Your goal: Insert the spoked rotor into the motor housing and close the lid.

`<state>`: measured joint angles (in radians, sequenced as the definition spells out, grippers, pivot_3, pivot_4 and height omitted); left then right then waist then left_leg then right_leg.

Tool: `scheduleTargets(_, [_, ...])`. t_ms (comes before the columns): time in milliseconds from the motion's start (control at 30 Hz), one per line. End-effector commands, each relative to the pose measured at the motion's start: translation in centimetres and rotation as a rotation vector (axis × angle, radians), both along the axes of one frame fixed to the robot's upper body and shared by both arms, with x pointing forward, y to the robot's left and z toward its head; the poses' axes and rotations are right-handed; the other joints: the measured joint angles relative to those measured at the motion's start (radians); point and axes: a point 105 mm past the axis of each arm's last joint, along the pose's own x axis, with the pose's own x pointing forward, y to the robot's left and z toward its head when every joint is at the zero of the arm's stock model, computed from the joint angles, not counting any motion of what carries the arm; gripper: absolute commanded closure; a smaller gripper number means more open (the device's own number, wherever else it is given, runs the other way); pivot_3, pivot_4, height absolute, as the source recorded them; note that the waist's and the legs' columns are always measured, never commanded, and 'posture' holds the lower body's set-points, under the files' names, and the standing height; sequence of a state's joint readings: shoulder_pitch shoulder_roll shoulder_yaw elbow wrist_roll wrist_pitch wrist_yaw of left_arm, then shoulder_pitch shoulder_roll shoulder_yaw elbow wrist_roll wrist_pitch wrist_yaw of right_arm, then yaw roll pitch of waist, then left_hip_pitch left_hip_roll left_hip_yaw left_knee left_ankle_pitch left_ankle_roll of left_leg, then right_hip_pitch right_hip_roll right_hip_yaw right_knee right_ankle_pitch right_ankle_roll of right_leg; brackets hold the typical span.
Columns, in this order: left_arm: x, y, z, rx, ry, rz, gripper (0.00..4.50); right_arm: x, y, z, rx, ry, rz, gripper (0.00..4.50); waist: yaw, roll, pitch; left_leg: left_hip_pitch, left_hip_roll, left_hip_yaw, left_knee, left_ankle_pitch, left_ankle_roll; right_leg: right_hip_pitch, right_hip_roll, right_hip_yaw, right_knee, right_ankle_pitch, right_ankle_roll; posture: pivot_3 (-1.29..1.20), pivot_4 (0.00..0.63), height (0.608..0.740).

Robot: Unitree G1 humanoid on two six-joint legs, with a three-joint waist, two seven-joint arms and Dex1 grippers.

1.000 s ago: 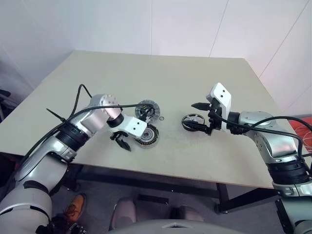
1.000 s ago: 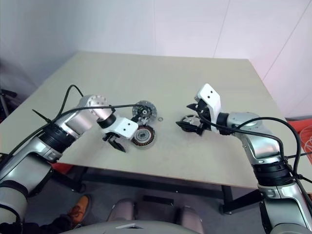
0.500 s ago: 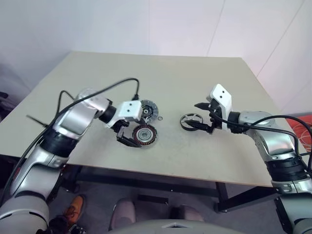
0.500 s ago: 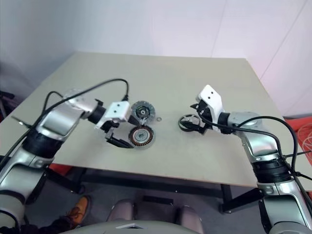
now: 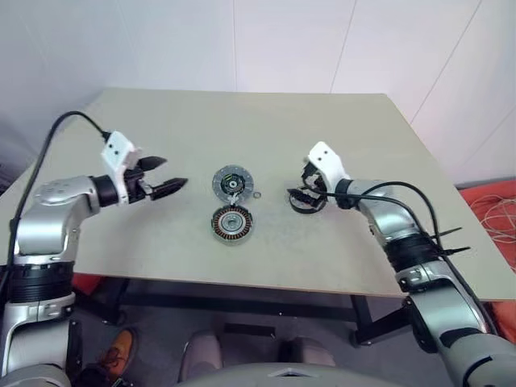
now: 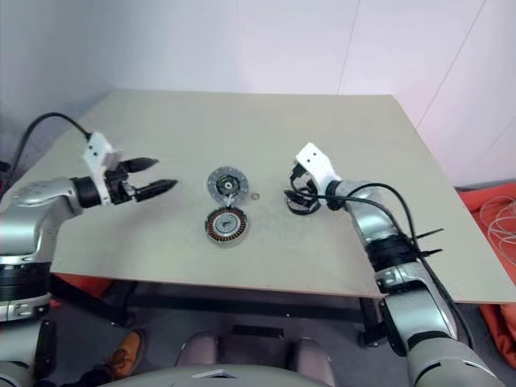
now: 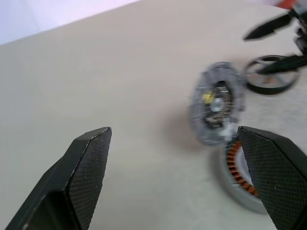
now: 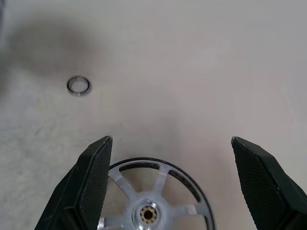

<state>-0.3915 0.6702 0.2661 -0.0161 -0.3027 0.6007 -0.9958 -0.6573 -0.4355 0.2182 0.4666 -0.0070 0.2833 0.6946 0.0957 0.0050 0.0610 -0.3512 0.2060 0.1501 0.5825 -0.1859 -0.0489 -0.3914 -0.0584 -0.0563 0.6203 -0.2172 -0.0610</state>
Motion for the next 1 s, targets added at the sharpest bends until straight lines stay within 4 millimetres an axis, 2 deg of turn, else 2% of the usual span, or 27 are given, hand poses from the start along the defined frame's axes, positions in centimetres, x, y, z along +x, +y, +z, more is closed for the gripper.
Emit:
scheduleTargets(33, [-0.2, 1.7, 0.7, -0.026, -0.059, 0.073, 0.04, 1.3, 1.5, 1.8, 0.020, -0.057, 0.011, 0.00, 0.000, 0.000, 0.000, -0.001, 0.000, 0.000, 0.000, 0.000, 0.000, 0.000, 0.000, 0.000, 0.000, 0.000, 0.000, 0.00, 0.000, 0.740])
scheduleTargets(200, [-1.3, 1.8, -0.2, -0.063, -0.021, 0.081, 0.04, 1.8, 3.9, 0.9, 0.073, 0.022, -0.001, 0.00, -0.002, -0.001, 0.000, -0.003, 0.001, 0.000, -0.001, 0.000, 0.000, -0.004, 0.001, 0.000, 0.001, -0.001, -0.002, 0.00, 0.000, 0.740])
scheduleTargets(400, [-1.8, 1.8, -0.7, -0.093, -0.003, 0.095, 0.04, 1.4, 6.2, -0.2, 0.096, 0.095, 0.030, 0.00, 0.001, -0.001, 0.001, -0.003, 0.001, 0.000, -0.001, -0.001, 0.001, -0.004, 0.001, 0.000, 0.002, -0.001, -0.002, 0.00, 0.000, 0.740])
scheduleTargets(900, [-2.7, 0.9, -1.1, -0.119, 0.008, 0.100, 0.04, 2.3, 8.4, -2.3, 0.092, 0.141, -0.020, 0.00, -0.005, -0.001, 0.001, -0.001, 0.002, 0.001, -0.001, -0.001, 0.001, -0.004, 0.001, 0.000, 0.003, -0.001, -0.003, 0.00, 0.000, 0.740])
scheduleTargets(1000, [-2.7, 0.9, -1.1, -0.120, 0.006, 0.102, 0.00, 2.3, 8.5, -2.7, 0.095, 0.151, -0.030, 0.61, -0.008, -0.001, 0.001, 0.001, 0.002, 0.000, -0.001, -0.001, 0.001, -0.003, 0.001, 0.000, 0.004, -0.002, -0.003, 0.00, 0.000, 0.740])
